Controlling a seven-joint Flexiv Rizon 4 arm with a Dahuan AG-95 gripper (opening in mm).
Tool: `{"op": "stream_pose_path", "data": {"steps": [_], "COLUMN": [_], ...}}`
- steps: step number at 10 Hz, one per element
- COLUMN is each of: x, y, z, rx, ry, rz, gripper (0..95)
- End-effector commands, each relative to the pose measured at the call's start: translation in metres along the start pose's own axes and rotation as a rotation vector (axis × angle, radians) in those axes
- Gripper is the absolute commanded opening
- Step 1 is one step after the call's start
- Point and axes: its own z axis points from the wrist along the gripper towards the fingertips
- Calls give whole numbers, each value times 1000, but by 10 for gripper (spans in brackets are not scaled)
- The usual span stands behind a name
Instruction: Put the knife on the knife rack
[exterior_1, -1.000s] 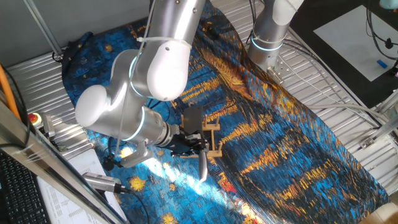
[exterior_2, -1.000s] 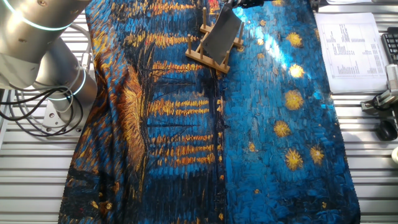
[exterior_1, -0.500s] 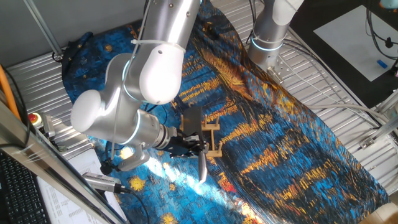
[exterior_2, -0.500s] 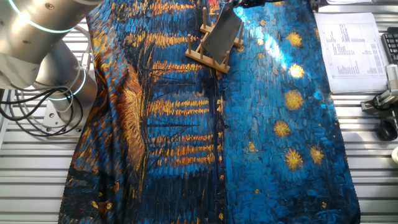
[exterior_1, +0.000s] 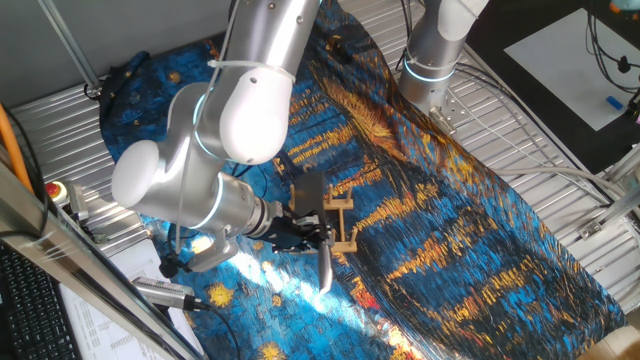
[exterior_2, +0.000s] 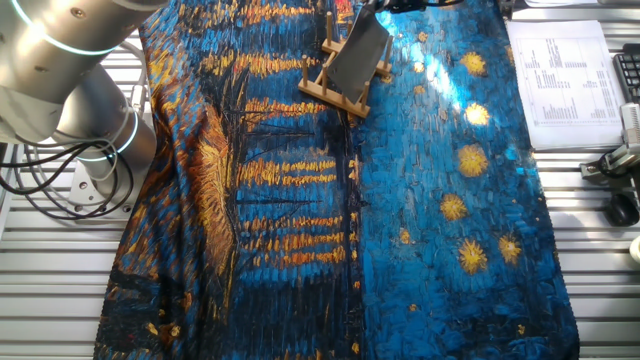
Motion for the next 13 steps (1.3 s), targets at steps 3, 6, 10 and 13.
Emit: {"op": "stream_pose_path", "data": {"steps": [3,6,10,13], "x": [-1,-2,-2,-2], "y": [-2,-2,-2,-2], "z": [-1,-2,-2,-2], "rx": [-8,-25,-35,-49], "ry": [1,-6,-6,-14], "rz": [1,0,-6,-4], "gripper": [0,0,0,0]}}
